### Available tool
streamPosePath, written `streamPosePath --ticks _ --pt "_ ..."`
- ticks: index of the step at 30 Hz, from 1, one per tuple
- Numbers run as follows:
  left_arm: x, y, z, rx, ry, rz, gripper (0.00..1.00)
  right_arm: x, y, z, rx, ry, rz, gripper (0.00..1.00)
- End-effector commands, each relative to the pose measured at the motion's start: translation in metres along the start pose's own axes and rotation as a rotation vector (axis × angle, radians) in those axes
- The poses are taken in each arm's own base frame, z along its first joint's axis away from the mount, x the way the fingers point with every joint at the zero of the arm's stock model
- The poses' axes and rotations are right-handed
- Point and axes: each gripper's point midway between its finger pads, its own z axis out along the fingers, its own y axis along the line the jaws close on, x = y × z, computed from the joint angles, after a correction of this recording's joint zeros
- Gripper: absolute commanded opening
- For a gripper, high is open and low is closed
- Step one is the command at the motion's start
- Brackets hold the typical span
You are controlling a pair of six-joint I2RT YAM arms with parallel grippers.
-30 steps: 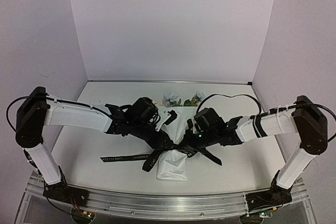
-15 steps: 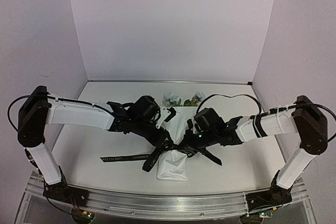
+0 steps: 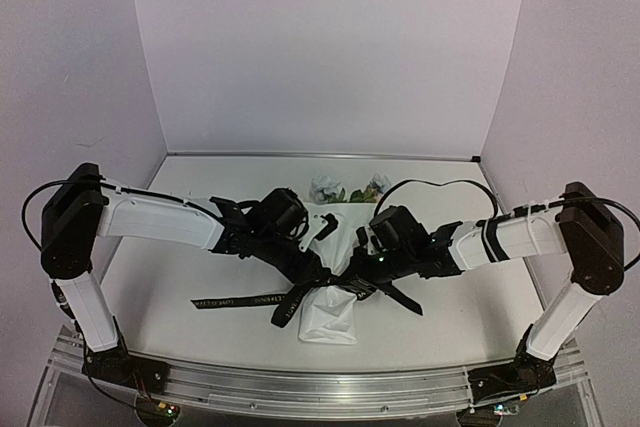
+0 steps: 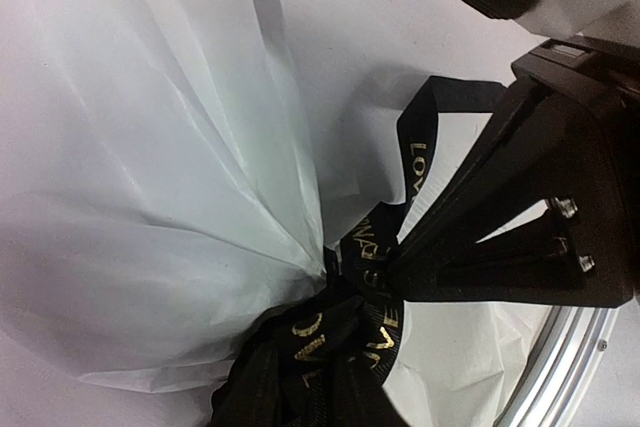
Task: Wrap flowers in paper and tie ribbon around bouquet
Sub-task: Cross the half-tied ribbon over the folded bouquet.
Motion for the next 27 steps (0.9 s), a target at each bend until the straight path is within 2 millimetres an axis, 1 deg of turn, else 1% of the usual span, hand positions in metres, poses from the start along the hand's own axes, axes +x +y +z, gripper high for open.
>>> streamPosePath --ticks 1,5,12,16,18,22,27 --pt "-0.028 -0.010 -0.007 0.031 -0.076 0.000 0.10 -0.004 0.002 -0.006 -0.004 -0.024 -0.026 0.00" --pt "-0.037 -0.007 -0.014 0.011 -0.120 -0.006 0.04 -0.004 0.000 -0.008 0.001 -0.028 -0.036 0.00" --pt "-0.053 0.004 -0.029 0.011 -0.188 -0.058 0.02 -0.001 -0.004 -0.012 0.023 -0.024 -0.068 0.00" --pt "-0.053 0.008 -0.028 0.020 -0.182 -0.079 0.01 -0.004 -0.006 -0.016 0.029 -0.040 -0.079 0.00" --pt "-0.054 0.013 -0.028 0.018 -0.177 -0.099 0.00 -0.005 -0.013 -0.018 0.049 -0.038 -0.072 0.00" --pt "-0.052 0.019 -0.022 0.018 -0.138 -0.123 0.00 -0.006 -0.017 -0.020 0.070 -0.036 -0.076 0.00" --pt "-0.052 0.027 -0.020 0.018 -0.106 -0.154 0.00 -0.016 -0.025 -0.025 0.088 -0.058 -0.059 0.00"
